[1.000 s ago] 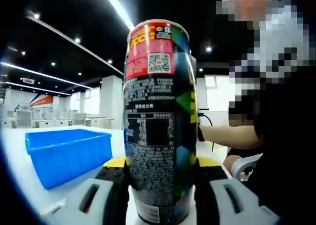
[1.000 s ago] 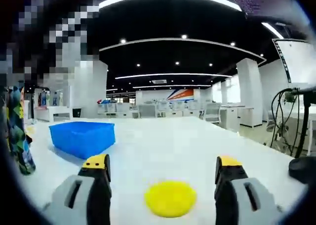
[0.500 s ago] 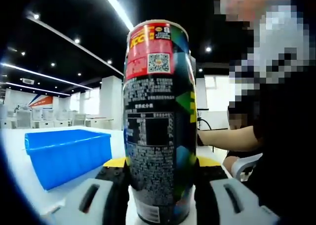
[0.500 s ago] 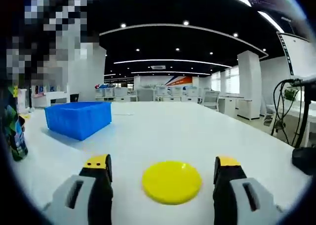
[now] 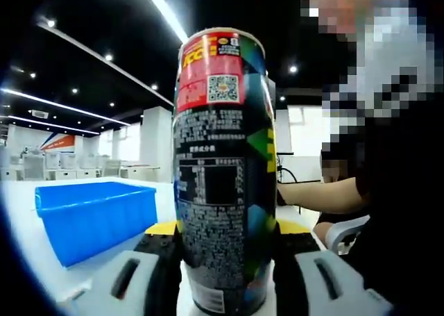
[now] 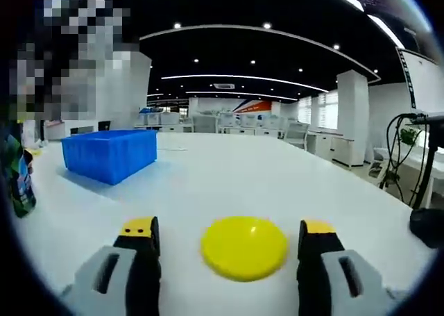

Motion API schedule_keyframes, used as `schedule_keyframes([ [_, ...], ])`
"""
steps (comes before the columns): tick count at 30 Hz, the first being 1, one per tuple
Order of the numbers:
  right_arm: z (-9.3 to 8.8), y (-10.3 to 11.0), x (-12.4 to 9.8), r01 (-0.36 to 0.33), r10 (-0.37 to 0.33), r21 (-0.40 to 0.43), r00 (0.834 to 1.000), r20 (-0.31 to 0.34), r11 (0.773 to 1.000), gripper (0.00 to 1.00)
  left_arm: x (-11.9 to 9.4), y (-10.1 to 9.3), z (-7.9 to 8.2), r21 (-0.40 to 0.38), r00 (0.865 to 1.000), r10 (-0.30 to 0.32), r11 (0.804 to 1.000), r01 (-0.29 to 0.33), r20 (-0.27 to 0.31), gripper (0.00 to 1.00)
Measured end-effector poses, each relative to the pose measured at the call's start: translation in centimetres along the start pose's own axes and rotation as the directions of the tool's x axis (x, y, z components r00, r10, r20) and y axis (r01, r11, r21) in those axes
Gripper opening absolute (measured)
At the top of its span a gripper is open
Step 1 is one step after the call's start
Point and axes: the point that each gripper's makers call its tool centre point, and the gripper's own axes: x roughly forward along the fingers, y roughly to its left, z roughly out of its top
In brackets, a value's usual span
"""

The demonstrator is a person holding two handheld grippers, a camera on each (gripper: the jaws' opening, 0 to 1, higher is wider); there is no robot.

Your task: Open the lid of the chip container on the table, take out the chips, place them into the box in front of the container, and close the lid

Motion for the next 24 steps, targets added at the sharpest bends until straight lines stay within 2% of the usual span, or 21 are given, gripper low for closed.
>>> schedule_keyframes([
  [18,-0.25,-0.15,-0.01,0.006,-0.006,0.001,1.000,-0.015,1.000,0.72,0.00,0.01,0.01,0.000,1.000,0.000,1.000,0.000,0.001,0.53],
  [24,-0.47,-0.13,0.06,0.004,-0.005,-0.009,1.000,-0.025,1.000,0.67,0.01,0.01,0.01,0.001,1.000,0.000,1.000,0.000,0.001,0.53],
])
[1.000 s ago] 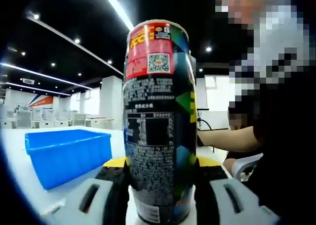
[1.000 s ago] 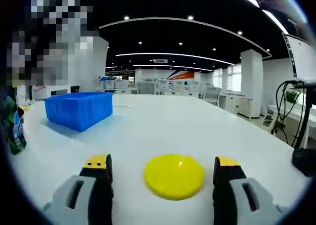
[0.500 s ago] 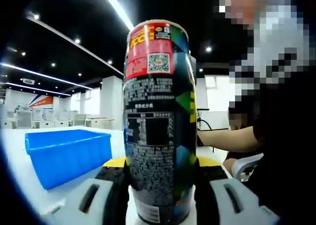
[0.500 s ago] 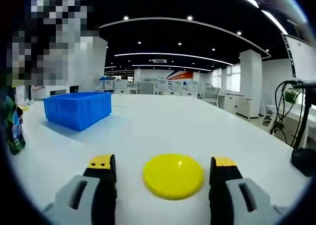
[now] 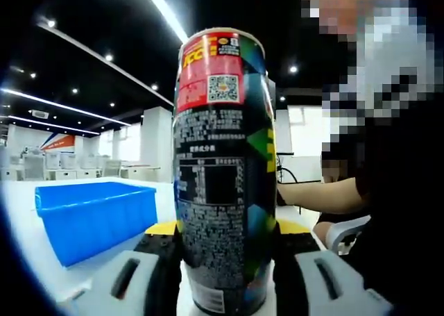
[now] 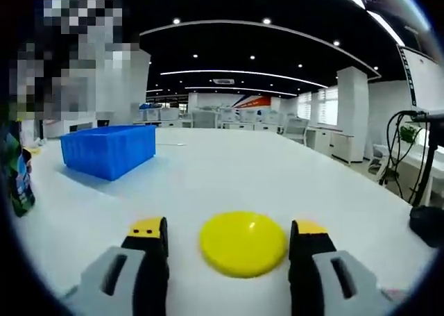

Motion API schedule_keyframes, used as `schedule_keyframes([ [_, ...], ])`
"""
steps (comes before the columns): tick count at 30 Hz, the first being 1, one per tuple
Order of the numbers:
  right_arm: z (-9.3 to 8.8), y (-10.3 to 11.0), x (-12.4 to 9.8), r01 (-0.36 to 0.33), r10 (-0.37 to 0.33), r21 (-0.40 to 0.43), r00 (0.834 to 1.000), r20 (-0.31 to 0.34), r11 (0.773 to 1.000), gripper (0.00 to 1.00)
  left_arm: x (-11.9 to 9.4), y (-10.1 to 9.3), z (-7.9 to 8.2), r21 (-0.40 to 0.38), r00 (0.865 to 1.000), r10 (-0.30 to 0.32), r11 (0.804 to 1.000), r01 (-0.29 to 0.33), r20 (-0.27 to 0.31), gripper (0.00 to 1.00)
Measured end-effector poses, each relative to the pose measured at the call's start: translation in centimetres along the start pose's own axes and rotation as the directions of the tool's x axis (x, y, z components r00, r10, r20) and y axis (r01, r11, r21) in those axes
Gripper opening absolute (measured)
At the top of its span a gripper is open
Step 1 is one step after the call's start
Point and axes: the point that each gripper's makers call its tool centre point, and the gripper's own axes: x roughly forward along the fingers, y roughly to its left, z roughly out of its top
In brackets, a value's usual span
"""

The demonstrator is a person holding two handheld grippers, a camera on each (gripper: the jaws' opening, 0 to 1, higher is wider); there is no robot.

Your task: Open the lid of the chip container on the table, take out the chips, place them into the box in front of the container, and close the lid

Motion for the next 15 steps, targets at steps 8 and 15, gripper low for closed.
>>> schedule_keyframes([
  [8,-0.07,-0.02,-0.07,0.002,-0.002,0.012,1.000,-0.007,1.000,0.63,0.04,-0.04,0.00,0.002,1.000,-0.001,1.000,0.001,0.000,0.53],
  [15,-0.16,-0.03,-0.13,0.004,-0.004,0.024,1.000,-0.014,1.000,0.60,0.04,-0.06,-0.01,0.001,1.000,-0.001,1.000,0.001,0.001,0.53],
])
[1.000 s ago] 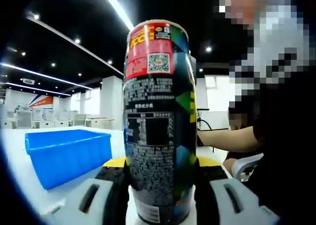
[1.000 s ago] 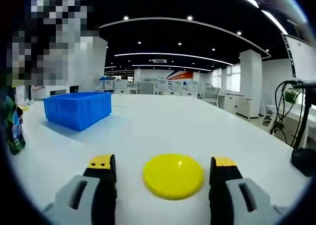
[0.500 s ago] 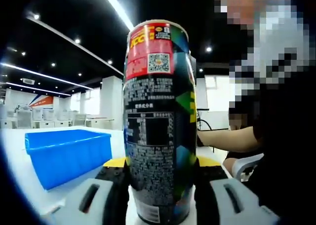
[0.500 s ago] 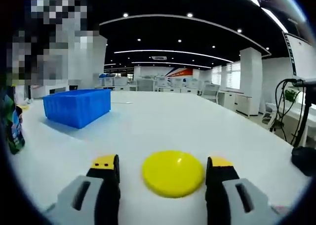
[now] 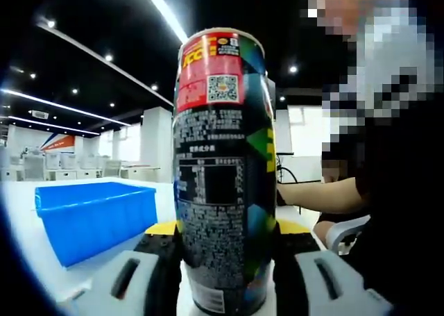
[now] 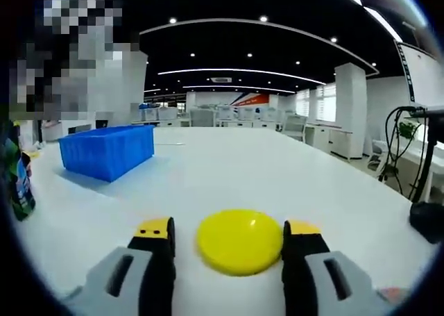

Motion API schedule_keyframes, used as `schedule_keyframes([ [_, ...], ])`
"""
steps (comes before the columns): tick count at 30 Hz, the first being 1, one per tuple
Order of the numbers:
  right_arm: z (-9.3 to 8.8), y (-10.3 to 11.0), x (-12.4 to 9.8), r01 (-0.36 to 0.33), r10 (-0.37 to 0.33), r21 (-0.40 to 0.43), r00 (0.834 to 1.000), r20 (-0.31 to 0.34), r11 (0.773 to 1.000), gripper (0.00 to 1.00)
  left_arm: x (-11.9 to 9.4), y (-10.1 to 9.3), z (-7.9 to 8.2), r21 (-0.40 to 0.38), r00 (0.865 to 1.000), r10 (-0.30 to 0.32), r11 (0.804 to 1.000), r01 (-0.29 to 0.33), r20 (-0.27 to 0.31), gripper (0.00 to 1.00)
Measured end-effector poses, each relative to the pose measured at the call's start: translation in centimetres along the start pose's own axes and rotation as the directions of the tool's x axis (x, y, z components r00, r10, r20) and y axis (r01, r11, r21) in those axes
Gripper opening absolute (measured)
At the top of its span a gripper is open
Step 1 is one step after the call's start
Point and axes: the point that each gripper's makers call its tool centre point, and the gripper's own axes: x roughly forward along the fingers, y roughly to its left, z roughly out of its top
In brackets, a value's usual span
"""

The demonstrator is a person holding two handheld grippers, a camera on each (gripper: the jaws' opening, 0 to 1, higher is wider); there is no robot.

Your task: Open the lid of the chip container on the table, take out the chips, place them into the box in front of the container, and close the lid

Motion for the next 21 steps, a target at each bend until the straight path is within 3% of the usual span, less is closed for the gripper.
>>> schedule_keyframes([
  [10,0.01,-0.09,-0.01,0.003,-0.003,-0.004,1.000,0.001,1.000,0.50,-0.03,0.02,-0.05,0.000,1.000,-0.001,1.000,0.001,0.001,0.53],
  [21,0.03,0.04,-0.05,0.001,-0.001,-0.006,1.000,-0.003,1.000,0.46,-0.03,0.01,-0.07,0.000,1.000,-0.001,1.000,0.001,0.001,0.53],
])
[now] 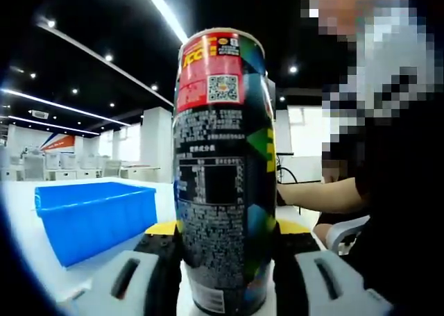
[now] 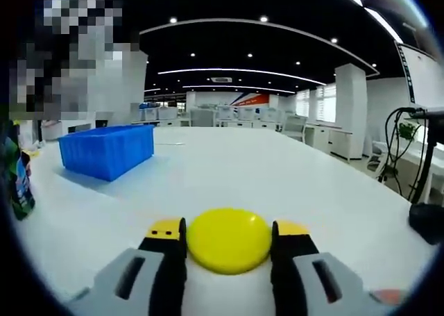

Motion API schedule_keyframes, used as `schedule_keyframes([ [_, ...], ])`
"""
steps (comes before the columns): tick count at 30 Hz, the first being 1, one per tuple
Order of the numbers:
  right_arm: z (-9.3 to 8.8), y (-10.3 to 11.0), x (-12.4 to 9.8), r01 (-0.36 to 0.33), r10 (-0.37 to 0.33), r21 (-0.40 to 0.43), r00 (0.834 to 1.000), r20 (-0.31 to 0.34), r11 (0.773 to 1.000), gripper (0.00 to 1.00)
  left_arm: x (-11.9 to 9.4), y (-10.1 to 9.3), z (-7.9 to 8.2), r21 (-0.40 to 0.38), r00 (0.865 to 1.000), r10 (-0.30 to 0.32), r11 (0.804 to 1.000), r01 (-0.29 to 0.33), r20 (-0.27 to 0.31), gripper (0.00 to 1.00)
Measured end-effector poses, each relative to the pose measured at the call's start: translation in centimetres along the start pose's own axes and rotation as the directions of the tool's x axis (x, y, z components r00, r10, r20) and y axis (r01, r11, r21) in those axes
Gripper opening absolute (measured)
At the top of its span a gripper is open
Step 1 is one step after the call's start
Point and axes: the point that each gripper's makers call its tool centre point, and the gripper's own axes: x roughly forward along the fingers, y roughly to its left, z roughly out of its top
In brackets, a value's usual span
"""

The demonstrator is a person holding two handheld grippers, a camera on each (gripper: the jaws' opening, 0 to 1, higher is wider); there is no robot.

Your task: Open the lid of the chip container on the table, take out the chips, place them into the box in front of the container, and close the lid

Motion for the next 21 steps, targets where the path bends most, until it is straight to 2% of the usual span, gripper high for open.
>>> schedule_keyframes([
  [13,0.0,-0.1,-0.2,0.001,0.000,0.010,1.000,-0.012,1.000,0.46,0.0,0.0,0.0,0.000,1.000,-0.001,1.000,0.001,0.001,0.53],
  [16,0.7,-0.4,-0.4,0.011,-0.011,0.018,1.000,0.015,1.000,0.46,0.0,0.0,0.0,0.000,1.000,-0.002,1.000,0.002,0.001,0.53],
  [21,2.1,-1.4,-0.6,0.007,-0.011,0.091,0.999,0.040,0.996,0.46,0.0,0.0,0.0,0.000,1.000,-0.002,1.000,0.002,0.001,0.53],
])
